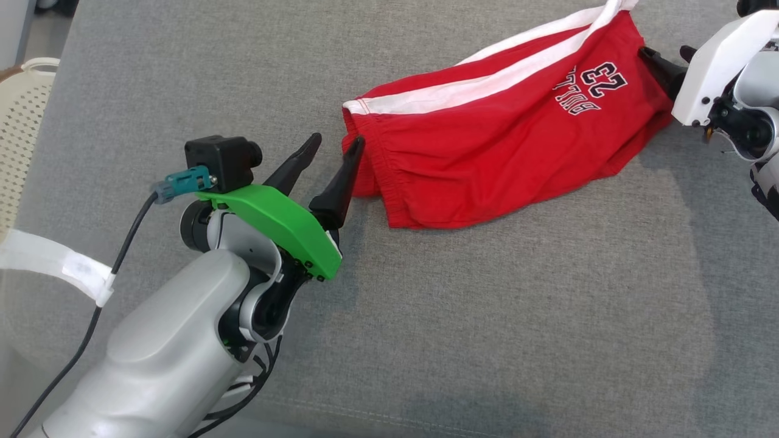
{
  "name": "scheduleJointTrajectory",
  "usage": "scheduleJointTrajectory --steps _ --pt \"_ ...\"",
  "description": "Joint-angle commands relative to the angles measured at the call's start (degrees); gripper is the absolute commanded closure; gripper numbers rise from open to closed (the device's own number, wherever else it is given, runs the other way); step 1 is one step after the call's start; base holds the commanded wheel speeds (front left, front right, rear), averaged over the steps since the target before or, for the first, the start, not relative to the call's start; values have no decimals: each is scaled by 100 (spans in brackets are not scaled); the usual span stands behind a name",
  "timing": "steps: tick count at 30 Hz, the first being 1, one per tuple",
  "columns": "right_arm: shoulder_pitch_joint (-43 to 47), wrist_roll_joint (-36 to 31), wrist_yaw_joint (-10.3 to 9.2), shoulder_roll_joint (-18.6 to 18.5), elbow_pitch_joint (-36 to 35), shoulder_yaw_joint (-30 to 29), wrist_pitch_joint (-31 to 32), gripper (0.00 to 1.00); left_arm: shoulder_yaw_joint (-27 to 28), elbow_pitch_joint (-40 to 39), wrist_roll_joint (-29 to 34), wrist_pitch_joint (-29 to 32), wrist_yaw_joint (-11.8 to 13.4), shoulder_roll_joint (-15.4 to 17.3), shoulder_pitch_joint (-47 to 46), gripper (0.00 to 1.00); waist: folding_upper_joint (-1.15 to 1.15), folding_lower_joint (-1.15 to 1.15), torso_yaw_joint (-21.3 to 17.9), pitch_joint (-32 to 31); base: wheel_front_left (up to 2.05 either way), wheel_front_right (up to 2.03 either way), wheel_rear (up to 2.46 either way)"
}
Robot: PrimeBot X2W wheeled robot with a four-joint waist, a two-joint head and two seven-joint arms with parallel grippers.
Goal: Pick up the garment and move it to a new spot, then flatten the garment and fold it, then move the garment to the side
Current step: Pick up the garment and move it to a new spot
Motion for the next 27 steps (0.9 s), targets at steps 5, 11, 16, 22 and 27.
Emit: scheduleJointTrajectory --steps 5,11,16,22,27 --pt "-210 3 0 59 445 -11 249 0 -2 -133 18 -6 70 43 92 0 0 0 176 76 0 0 0" --pt "-220 68 0 233 966 2 691 0 -5 -190 -2 -35 99 48 151 0 0 0 304 74 0 0 0" --pt "-158 113 1 346 1107 86 1075 0 11 -214 -40 -46 118 59 181 0 0 0 334 39 0 0 0" --pt "-84 216 2 335 854 107 1064 100 40 -258 -51 -42 148 84 190 0 0 0 307 34 0 0 0" --pt "-66 239 1 224 684 84 723 100 48 -230 -46 -78 151 106 223 0 0 0 235 -46 0 0 0"
